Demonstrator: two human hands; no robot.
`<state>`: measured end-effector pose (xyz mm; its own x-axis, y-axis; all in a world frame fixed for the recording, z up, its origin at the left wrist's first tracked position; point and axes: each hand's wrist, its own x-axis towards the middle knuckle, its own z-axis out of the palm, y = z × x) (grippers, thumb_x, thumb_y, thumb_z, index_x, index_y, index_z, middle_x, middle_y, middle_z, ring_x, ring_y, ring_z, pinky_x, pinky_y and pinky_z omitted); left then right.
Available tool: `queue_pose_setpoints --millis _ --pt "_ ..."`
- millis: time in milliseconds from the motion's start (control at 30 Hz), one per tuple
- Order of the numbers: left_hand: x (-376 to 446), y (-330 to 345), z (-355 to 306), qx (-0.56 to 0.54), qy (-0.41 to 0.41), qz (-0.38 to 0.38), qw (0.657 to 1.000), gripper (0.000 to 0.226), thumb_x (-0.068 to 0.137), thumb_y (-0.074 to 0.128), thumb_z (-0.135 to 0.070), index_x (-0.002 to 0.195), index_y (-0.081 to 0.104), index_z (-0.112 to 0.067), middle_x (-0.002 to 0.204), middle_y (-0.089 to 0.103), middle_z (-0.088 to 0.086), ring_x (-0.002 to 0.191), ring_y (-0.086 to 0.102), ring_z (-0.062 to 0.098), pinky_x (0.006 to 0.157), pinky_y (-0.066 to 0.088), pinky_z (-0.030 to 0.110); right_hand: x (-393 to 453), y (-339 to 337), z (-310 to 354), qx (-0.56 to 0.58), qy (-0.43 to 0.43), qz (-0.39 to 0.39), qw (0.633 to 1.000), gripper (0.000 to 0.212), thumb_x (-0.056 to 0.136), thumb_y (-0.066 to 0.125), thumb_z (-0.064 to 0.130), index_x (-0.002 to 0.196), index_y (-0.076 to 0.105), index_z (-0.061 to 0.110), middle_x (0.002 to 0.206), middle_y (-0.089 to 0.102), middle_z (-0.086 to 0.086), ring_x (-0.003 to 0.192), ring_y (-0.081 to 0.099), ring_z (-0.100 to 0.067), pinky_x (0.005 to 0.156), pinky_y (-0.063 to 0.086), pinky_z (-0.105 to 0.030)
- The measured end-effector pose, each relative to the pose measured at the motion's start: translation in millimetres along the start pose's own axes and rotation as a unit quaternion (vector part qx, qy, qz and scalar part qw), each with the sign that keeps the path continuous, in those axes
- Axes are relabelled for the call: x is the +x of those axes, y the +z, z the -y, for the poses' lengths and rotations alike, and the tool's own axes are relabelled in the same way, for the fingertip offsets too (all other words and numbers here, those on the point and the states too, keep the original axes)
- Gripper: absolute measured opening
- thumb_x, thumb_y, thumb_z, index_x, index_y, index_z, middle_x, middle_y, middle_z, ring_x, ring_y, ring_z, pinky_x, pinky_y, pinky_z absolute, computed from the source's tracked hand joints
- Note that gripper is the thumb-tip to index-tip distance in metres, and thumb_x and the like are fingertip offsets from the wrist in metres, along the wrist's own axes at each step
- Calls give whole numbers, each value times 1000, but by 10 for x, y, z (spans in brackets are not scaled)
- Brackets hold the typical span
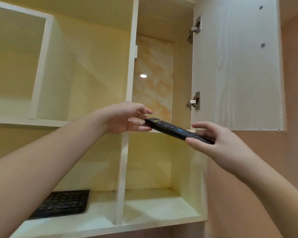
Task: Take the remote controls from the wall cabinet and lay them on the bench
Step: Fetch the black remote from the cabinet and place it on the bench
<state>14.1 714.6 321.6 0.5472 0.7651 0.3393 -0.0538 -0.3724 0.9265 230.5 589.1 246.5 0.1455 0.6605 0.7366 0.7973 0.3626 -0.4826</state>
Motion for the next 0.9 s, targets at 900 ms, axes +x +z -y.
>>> queue_pose_setpoints --millis 900 --pt "-1640 1451 2418 -293 -271 225 889 33 92 45 -7 119 60 7 126 59 26 97 68 36 78 60 42 -3265 -175 -74 -137 344 28 928 40 69 80 42 106 64 42 94 71 22 83 63 8 70 44 -11"
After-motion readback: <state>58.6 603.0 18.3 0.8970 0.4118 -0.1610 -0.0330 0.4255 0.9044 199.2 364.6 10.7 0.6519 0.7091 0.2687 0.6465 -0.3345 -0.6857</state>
